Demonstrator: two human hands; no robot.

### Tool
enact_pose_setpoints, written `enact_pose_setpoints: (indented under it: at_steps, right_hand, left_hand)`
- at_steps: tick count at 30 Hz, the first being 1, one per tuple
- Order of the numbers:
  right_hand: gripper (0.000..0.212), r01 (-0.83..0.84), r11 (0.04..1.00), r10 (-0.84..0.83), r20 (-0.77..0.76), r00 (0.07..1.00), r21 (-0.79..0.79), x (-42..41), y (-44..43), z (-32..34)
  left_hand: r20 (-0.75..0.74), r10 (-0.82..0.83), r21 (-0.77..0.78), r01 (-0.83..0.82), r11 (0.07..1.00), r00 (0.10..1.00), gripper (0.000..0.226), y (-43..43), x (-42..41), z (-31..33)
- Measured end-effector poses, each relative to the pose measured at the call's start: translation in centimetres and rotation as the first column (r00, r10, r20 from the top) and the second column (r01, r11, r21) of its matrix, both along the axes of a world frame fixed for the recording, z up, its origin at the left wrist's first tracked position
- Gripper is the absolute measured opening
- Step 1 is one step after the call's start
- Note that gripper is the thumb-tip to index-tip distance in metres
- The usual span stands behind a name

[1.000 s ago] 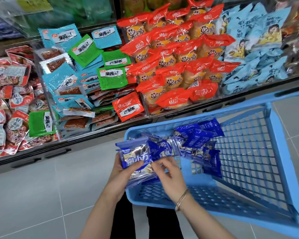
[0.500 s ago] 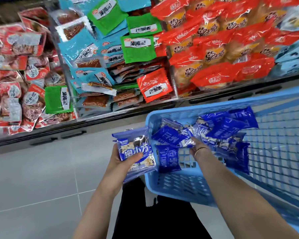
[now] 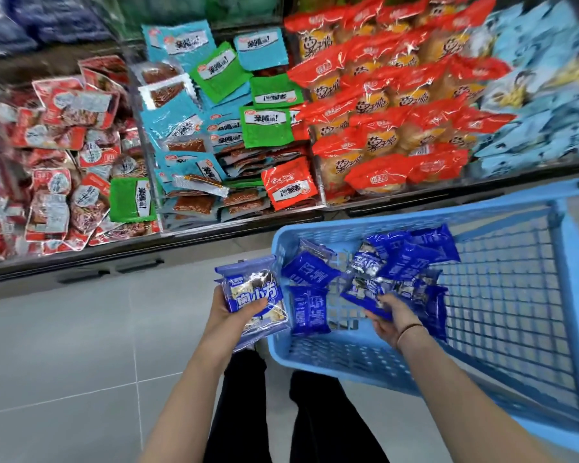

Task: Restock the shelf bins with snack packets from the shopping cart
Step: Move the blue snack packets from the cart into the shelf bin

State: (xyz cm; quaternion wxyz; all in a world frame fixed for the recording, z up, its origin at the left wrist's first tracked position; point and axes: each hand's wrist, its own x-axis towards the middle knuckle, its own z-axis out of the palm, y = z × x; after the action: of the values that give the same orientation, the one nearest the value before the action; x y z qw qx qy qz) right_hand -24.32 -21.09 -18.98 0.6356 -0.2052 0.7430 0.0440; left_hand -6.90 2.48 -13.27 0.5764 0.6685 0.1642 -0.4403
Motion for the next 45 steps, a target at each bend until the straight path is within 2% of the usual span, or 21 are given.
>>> enact_pose_setpoints:
  at_steps: [4,10,15,20,25,30,34,40,45]
  right_hand:
    - [0.023,0.032,0.999,-0.031,0.117,0.993,-0.009,-1.2,-0.3,4.4]
    - [0.018,-0.136,0.984,0.158,0.215,0.964,-0.116,-2.4,-0.3,11.3]
    - [0.010,-0.105,0.978,0.158,0.313,0.936,-0.179,-2.6,1.5,16.8]
    - [0.015,-0.049,0.978,0.124,0.385,0.914,-0.201,-1.4,4.1,19.9]
    - [0.022,0.013,0.980,0.073,0.414,0.907,-0.201,2.3,9.7,21.6]
    - [0.008,0.019,0.966,0.098,0.434,0.895,-0.257,7.7,16.5,23.0]
    - [0.018,0.093,0.958,0.059,0.500,0.864,-0.273,12.4,21.1,23.4]
    - [0.022,0.121,0.969,0.015,0.543,0.839,-0.215,18.4,23.1,25.8]
    - [0.025,0.162,0.977,-0.039,0.636,0.770,-0.137,23.3,21.8,26.8]
  left_hand:
    - [0.024,-0.008,0.032,0.007,0.999,1.000,0.046,1.4,-0.7,2.6]
    - [0.066,0.142,-0.005,-0.142,0.990,0.988,0.048,5.2,-2.0,9.5]
    - [0.059,0.277,-0.066,-0.273,0.960,0.959,0.041,9.4,-2.5,14.9]
    - [0.062,0.379,-0.132,-0.369,0.920,0.923,0.034,14.3,0.0,17.6]
    - [0.112,0.354,-0.145,-0.337,0.930,0.928,0.037,20.6,5.3,19.0]
    - [0.184,0.323,-0.150,-0.298,0.943,0.928,0.042,27.0,11.1,20.7]
    - [0.214,0.316,-0.168,-0.283,0.944,0.924,0.045,30.0,15.2,21.8]
    - [0.179,0.330,-0.266,-0.277,0.923,0.927,0.050,30.0,19.6,22.7]
    - [0.169,0.315,-0.295,-0.257,0.920,0.934,0.055,27.7,22.8,22.5]
